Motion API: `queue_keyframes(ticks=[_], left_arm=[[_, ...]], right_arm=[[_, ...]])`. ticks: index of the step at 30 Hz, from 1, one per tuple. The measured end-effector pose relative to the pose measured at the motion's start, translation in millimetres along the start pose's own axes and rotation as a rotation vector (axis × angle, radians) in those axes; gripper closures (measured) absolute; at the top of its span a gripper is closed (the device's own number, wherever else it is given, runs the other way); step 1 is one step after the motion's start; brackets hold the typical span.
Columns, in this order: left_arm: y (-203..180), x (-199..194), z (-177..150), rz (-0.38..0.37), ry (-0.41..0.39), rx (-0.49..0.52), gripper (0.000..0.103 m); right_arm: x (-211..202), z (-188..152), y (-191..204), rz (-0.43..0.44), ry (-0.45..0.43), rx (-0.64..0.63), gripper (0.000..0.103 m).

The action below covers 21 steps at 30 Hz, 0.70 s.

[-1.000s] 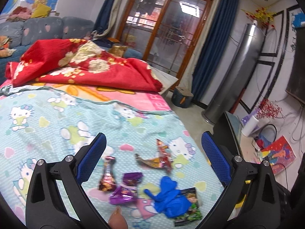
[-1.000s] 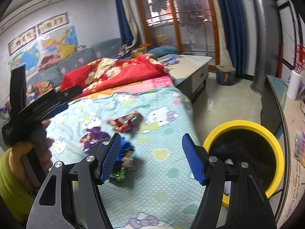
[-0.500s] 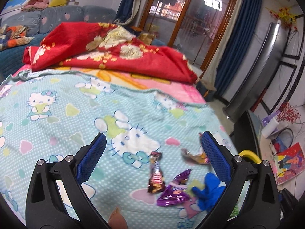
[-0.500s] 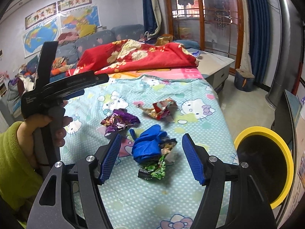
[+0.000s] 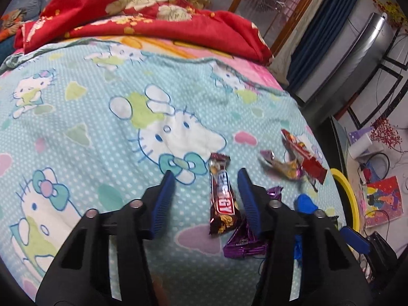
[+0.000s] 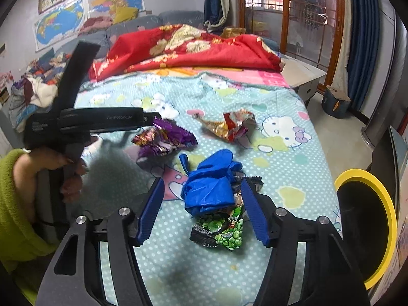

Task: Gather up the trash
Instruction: 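Grasp the brown candy bar wrapper with the left tool while the right tool grasps the blue glove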

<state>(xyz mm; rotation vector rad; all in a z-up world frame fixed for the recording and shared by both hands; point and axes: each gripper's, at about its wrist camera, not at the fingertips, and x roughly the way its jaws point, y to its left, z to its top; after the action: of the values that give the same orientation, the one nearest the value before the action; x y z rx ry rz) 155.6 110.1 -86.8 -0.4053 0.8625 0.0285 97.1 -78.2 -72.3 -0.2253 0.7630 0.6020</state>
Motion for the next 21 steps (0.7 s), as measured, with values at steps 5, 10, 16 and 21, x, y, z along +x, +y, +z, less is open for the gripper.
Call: queue_keyframes(ticks=[5,10,16,21], left_arm=[[-4.1,6.3,-5.2,-0.002,0.022,0.021,0.070],[-4.1,6.2,-5.5,-0.019,0.021,0.023,0.086],[-6.5,4.2,-4.6,-0.030,0.013,0.026,0.091],[-7.4,-4.7,0.1,-0.039,-0.018,0.027,0.092]], right_arm=[[15.7,-3.7,0.0,-0.008,0.036,-0.018,0.069],[18.7,-8.5,-4.8,0.026,0.041,0.006,0.086],[6.5,-8.3,-8.6,0.096,0.005,0.051,0.091],[-3.6,-6.7,-6.9,0.129,-0.019,0.065,0.092]])
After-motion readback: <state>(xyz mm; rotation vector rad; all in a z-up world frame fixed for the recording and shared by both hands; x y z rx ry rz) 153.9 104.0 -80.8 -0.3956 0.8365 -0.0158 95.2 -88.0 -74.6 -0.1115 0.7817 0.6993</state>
